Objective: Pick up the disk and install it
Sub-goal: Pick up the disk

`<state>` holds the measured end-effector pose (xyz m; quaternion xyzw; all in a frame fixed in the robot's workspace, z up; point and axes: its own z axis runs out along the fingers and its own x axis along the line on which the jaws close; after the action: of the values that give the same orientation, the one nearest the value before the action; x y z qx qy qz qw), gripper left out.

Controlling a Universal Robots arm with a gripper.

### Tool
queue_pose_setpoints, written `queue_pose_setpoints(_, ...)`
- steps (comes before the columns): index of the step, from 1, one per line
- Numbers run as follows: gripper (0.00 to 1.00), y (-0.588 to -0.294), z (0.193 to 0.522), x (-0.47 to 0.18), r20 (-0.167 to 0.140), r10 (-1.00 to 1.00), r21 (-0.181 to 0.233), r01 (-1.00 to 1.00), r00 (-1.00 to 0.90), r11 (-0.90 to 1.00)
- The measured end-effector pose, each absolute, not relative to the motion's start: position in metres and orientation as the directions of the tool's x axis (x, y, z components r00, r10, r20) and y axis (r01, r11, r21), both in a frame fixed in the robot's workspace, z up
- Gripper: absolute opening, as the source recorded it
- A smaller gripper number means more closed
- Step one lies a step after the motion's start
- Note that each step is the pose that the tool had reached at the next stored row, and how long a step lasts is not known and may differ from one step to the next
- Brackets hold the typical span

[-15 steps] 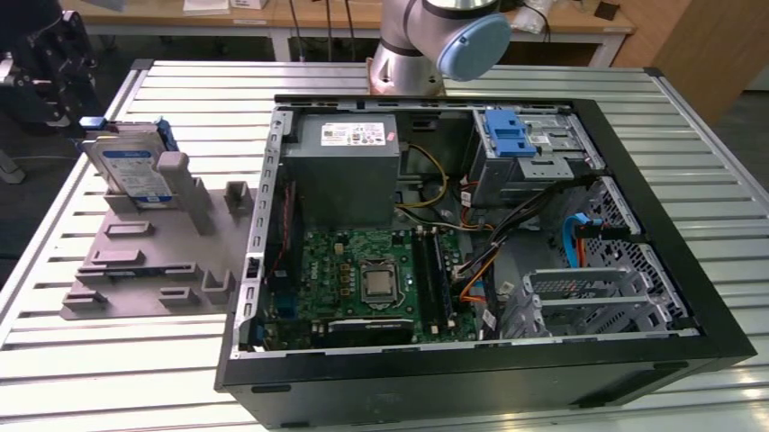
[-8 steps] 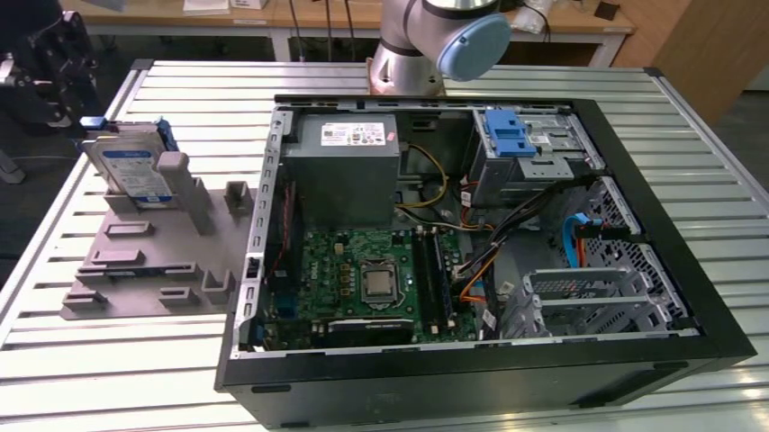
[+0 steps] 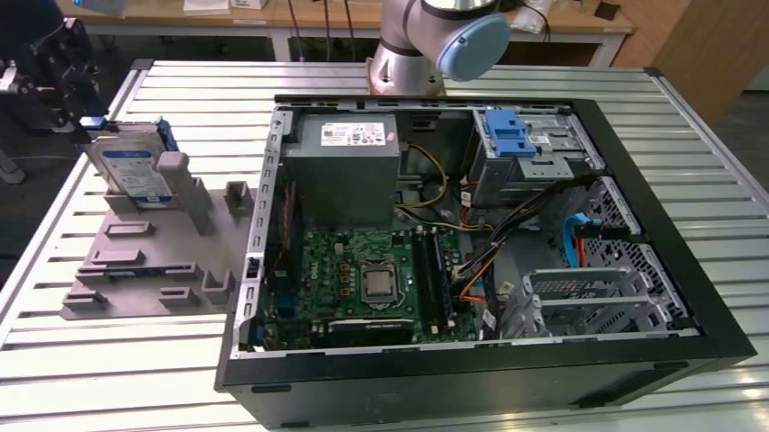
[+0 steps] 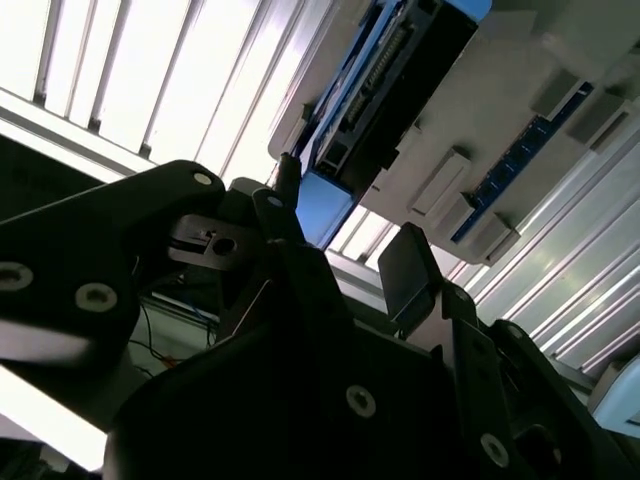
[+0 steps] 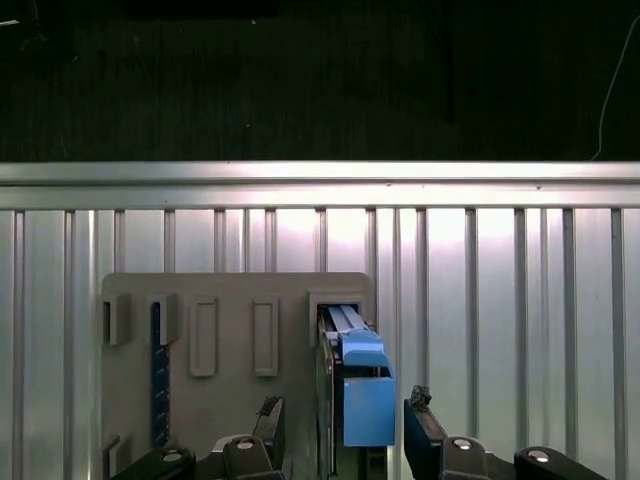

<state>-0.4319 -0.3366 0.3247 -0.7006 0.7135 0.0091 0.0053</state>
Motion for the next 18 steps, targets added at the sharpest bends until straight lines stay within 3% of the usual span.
queue_pose_setpoints(18, 0.58, -0.331, 0.304, -0.437, -0.022, -0.999, 0.01, -0.999, -0.03, 0.03)
